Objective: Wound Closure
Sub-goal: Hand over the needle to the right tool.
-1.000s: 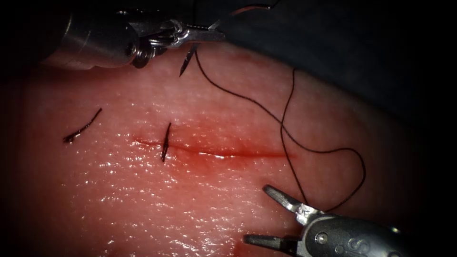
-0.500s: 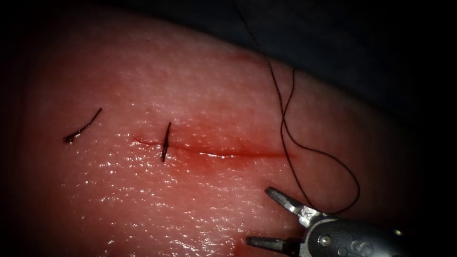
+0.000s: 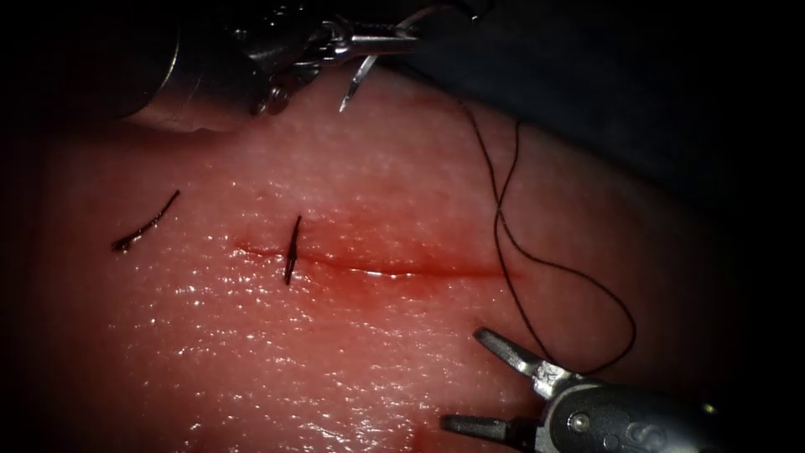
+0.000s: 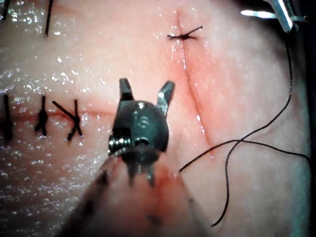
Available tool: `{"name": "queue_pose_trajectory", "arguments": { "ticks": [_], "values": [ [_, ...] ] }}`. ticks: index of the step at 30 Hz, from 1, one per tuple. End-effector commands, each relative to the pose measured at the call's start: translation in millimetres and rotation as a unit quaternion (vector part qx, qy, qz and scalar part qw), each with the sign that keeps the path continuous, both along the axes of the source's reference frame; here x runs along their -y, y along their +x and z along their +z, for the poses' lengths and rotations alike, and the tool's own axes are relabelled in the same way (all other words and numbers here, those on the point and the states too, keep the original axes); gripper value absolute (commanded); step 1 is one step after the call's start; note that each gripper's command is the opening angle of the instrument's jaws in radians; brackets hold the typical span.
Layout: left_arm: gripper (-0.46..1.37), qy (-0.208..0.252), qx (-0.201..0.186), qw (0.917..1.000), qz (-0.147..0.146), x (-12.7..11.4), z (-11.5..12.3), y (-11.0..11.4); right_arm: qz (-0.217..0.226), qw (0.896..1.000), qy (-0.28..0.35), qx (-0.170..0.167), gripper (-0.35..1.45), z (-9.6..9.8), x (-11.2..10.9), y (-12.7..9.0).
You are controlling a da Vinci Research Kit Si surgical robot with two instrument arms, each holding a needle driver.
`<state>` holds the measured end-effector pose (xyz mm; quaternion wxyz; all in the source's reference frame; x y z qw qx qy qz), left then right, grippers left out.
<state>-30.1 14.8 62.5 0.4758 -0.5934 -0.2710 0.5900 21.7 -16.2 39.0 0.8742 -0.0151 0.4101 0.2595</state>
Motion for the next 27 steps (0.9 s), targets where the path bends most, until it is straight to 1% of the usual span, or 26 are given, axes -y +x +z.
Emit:
{"name": "queue_pose_trajectory", "arguments": {
  "ticks": [1,3,4,6,8,11,16,17,19,20,21,22,23,27],
  "values": [
    [-0.35,0.015,0.017,0.9998,0.002,0.9,0.2,-0.1,0.001,1.0,0.002,-0.001,0.88,0.0,0.0,0.0],
    [-0.35,0.027,0.026,0.9993,0.003,2.2,0.6,-0.1,0.003,1.0,0.004,-0.001,0.88,0.0,0.0,0.0],
    [-0.35,0.042,0.035,0.9985,0.002,3.4,0.9,-0.1,0.006,1.0,0.006,-0.003,0.88,0.0,-0.1,0.0],
    [-0.35,0.06,0.047,0.9971,0.002,5.2,1.3,-0.1,0.011,1.0,0.009,-0.005,0.88,0.0,-0.2,0.0],
    [-0.35,0.073,0.054,0.9958,0.002,6.4,1.6,-0.1,0.016,1.0,0.013,-0.007,0.87,0.0,-0.2,0.0],
    [-0.35,0.106,0.078,0.9913,-0.001,8.8,2.2,-0.2,0.028,0.999,0.022,-0.011,0.88,0.0,-0.4,-0.1],
    [-0.35,0.148,0.102,0.9837,-0.008,10.9,2.5,-0.2,0.045,0.998,0.035,-0.029,0.88,-0.1,-0.7,-0.3],
    [-0.35,0.165,0.116,0.9792,-0.019,11.4,2.5,-0.1,0.05,0.997,0.039,-0.034,0.88,-0.2,-0.8,-0.4],
    [-0.35,0.181,0.137,0.9732,-0.037,11.8,2.4,0.0,0.056,0.996,0.048,-0.042,0.88,-0.1,-1.0,-0.5],
    [-0.35,0.186,0.142,0.9715,-0.04,11.9,2.4,0.0,0.059,0.996,0.052,-0.046,0.88,-0.1,-1.1,-0.6],
    [-0.35,0.199,0.155,0.9662,-0.054,12.1,2.3,0.1,0.067,0.994,0.057,-0.057,0.88,0.0,-1.3,-0.7],
    [-0.35,0.201,0.159,0.9652,-0.055,12.1,2.3,0.1,0.068,0.994,0.06,-0.059,0.88,0.1,-1.4,-0.7],
    [-0.35,0.206,0.168,0.962,-0.062,12.2,2.2,0.1,0.072,0.993,0.063,-0.063,0.88,0.2,-1.5,-0.7],
    [-0.35,0.236,0.2,0.9468,-0.088,12.8,1.8,-0.2,0.109,0.986,0.095,-0.086,0.88,1.1,-2.5,-1.0]
  ]
}}
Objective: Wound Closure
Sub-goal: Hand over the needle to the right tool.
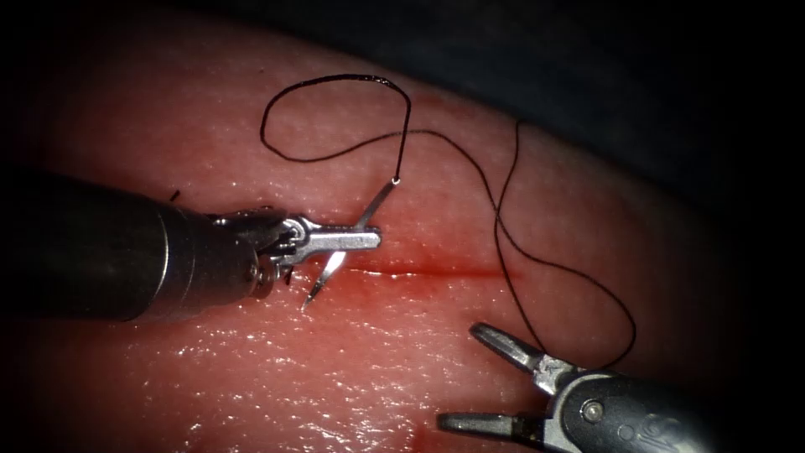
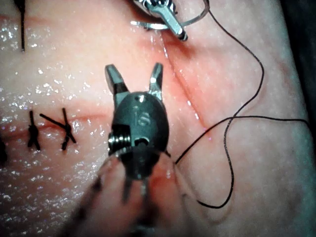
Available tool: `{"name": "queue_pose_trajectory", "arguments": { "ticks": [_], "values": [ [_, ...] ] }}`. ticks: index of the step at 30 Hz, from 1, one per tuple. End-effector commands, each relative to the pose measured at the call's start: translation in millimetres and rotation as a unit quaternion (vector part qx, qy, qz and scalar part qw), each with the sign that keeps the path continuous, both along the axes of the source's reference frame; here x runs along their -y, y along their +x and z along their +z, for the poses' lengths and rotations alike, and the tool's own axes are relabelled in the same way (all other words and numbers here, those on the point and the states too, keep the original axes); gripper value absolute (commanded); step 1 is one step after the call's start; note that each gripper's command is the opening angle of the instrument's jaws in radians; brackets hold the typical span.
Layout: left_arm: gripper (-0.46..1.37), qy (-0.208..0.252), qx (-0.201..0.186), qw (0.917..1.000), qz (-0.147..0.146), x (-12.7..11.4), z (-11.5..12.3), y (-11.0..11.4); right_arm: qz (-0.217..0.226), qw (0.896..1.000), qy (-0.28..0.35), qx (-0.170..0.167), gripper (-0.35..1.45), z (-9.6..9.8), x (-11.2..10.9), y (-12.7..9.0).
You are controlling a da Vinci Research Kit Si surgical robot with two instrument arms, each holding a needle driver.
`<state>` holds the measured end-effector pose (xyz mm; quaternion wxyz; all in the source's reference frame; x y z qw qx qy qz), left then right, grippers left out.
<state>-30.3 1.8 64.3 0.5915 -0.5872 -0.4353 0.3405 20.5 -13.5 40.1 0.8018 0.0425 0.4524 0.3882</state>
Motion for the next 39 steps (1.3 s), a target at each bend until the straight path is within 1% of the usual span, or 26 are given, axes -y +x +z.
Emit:
{"name": "queue_pose_trajectory", "arguments": {
  "ticks": [1,2,5,6,9,13,14,16,18,21,22,26,32,39],
  "values": [
    [-0.35,0.0,0.008,1.0,-0.003,-0.1,0.0,0.0,0.002,1.0,0.004,-0.003,0.88,0.0,0.1,0.1],
    [-0.35,0.011,0.016,0.9997,-0.015,0.1,-0.2,-0.1,0.017,1.0,0.02,-0.011,0.88,0.3,-0.2,0.0],
    [-0.35,0.019,0.023,0.9991,-0.032,0.3,-0.4,-0.2,0.075,0.994,0.069,-0.046,0.88,0.8,-1.0,-0.2],
    [-0.35,0.021,0.02,0.9989,-0.037,0.3,-0.5,-0.2,0.087,0.992,0.073,-0.055,0.88,0.9,-1.3,-0.3],
    [-0.35,0.028,0.017,0.998,-0.055,0.5,-0.8,-0.3,0.111,0.988,0.079,-0.075,0.9,1.3,-2.0,-0.5],
    [-0.35,0.033,0.005,0.9964,-0.078,0.8,-1.1,-0.4,0.142,0.979,0.116,-0.087,0.91,1.8,-3.1,-0.7],
    [-0.35,0.033,0.005,0.9963,-0.079,0.8,-1.1,-0.4,0.144,0.979,0.118,-0.088,0.91,1.8,-3.2,-0.7],
    [-0.35,0.033,0.001,0.9958,-0.085,1.0,-1.2,-0.4,0.157,0.973,0.137,-0.095,0.88,2.0,-3.7,-0.8],
    [-0.35,0.033,-0.003,0.9953,-0.091,1.2,-1.4,-0.5,0.163,0.97,0.151,-0.101,0.8,2.1,-4.2,-0.8],
    [-0.35,0.036,-0.003,0.9949,-0.094,1.4,-1.6,-0.7,0.169,0.967,0.16,-0.104,0.79,2.2,-4.9,-0.8],
    [-0.35,0.028,-0.006,0.9952,-0.094,1.5,-1.8,-0.7,0.173,0.965,0.168,-0.107,0.77,2.2,-5.3,-0.8],
    [-0.35,0.027,-0.006,0.9953,-0.093,1.5,-2.2,-0.8,0.177,0.962,0.177,-0.113,0.74,2.3,-6.1,-0.8],
    [-0.35,0.024,-0.009,0.9952,-0.094,1.6,-2.8,-1.1,0.165,0.961,0.183,-0.126,0.76,2.9,-6.7,-0.4],
    [-0.35,0.021,-0.008,0.9958,-0.089,2.0,-3.2,-1.9,0.156,0.96,0.185,-0.138,0.76,3.1,-7.1,1.1]
  ]
}}
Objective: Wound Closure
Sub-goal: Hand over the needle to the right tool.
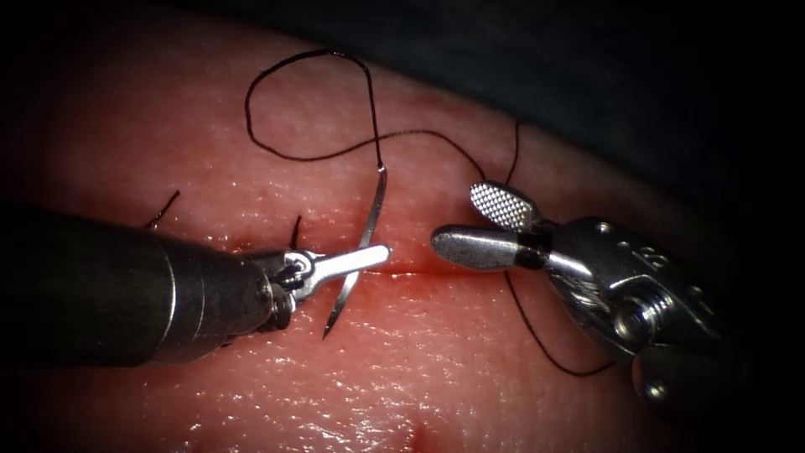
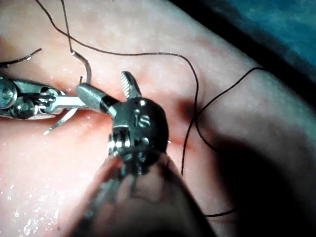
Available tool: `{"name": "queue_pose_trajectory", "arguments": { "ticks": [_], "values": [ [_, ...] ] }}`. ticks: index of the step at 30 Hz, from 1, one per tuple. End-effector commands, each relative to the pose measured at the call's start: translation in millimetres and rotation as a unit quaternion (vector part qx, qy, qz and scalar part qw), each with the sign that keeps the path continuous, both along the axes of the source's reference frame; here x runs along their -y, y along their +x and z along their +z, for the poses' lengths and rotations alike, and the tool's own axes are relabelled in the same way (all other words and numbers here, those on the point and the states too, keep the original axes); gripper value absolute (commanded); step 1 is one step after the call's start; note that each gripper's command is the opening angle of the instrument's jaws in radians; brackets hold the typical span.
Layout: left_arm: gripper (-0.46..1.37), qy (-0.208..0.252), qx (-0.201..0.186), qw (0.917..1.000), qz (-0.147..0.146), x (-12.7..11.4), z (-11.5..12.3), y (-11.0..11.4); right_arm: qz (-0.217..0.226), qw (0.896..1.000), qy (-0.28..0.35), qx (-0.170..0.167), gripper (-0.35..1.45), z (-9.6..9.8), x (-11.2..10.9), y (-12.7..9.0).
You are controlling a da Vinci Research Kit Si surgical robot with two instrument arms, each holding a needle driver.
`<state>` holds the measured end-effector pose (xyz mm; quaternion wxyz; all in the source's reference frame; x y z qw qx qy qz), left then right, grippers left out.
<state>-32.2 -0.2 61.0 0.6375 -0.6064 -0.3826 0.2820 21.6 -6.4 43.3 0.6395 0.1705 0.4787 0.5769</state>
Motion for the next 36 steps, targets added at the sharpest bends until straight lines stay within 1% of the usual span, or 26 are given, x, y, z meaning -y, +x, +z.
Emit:
{"name": "queue_pose_trajectory", "arguments": {
  "ticks": [1,8,19,23,28,34,36],
  "values": [
    [-0.35,-0.003,0.004,1.0,0.001,0.1,-0.1,-0.1,-0.002,1.0,0.0,-0.003,0.76,0.0,0.0,0.2],
    [-0.35,-0.005,0.013,0.9999,-0.001,0.2,-0.7,-0.5,-0.001,1.0,-0.001,-0.006,0.75,0.3,-0.2,1.4],
    [-0.35,-0.006,0.022,0.9997,-0.005,0.2,-1.5,-0.8,0.008,1.0,-0.006,-0.003,0.72,1.2,-0.2,2.4],
    [-0.35,-0.007,0.023,0.9997,-0.004,0.3,-1.6,-1.2,0.01,1.0,-0.006,-0.001,0.67,1.4,-0.3,2.9],
    [-0.35,-0.008,0.023,0.9997,-0.003,0.5,-1.6,-1.4,0.017,1.0,-0.009,-0.004,0.58,1.3,-0.6,3.2],
    [-0.35,-0.008,0.025,0.9997,-0.004,0.5,-1.8,-1.5,0.018,1.0,-0.01,-0.004,0.52,1.3,-0.5,3.5],
    [-0.35,-0.008,0.025,0.9997,-0.004,0.5,-1.9,-1.5,0.018,1.0,-0.01,-0.004,0.46,1.4,-0.5,3.6]
  ]
}}
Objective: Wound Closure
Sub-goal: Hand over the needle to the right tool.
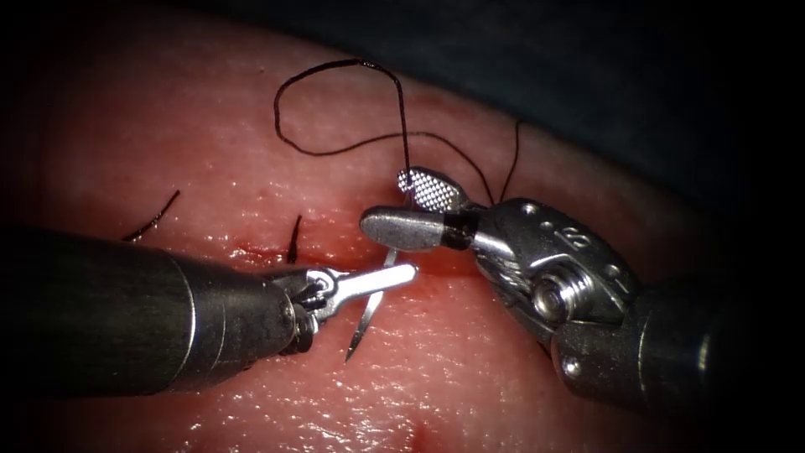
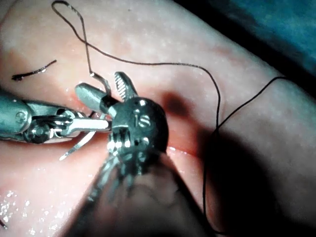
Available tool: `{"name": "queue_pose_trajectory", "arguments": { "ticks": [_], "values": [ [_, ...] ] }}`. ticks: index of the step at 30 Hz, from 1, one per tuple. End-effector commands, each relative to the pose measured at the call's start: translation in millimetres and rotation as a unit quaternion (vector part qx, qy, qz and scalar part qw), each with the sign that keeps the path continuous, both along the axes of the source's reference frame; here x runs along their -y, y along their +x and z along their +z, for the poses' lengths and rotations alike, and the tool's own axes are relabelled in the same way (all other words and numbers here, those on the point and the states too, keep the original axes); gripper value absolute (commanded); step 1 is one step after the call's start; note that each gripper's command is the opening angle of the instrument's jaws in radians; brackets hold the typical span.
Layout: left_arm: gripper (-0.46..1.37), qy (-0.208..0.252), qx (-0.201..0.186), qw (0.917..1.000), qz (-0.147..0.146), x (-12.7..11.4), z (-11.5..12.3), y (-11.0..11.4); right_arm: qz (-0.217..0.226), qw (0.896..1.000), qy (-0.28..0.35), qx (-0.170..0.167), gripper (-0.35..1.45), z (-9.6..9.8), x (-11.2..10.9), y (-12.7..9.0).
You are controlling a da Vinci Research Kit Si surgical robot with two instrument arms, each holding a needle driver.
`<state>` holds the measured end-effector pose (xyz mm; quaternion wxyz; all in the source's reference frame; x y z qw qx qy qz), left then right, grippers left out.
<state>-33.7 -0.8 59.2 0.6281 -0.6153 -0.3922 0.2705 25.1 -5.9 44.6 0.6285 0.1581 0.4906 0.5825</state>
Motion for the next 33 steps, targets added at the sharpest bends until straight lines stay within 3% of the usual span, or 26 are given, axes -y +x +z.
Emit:
{"name": "queue_pose_trajectory", "arguments": {
  "ticks": [1,18,28,31,33],
  "values": [
    [-0.35,-0.003,0.005,1.0,-0.002,0.0,-0.1,0.0,0.0,1.0,0.0,0.001,0.46,0.0,0.0,0.0],
    [-0.35,-0.003,0.007,1.0,-0.002,0.3,-0.6,-0.3,0.004,1.0,0.0,0.0,0.14,0.1,0.2,0.3],
    [-0.35,-0.005,0.008,0.9999,-0.004,0.2,-1.0,-0.4,0.0,1.0,-0.006,0.002,0.12,0.2,0.4,0.3],
    [-0.35,-0.005,0.008,0.9999,-0.004,0.3,-1.0,-0.4,-0.003,1.0,-0.011,0.004,-0.05,0.2,0.4,0.3],
    [-0.35,-0.004,0.009,0.9999,-0.004,0.3,-1.1,-0.4,-0.009,1.0,-0.013,0.008,-0.35,0.2,0.5,0.3]
  ]
}}
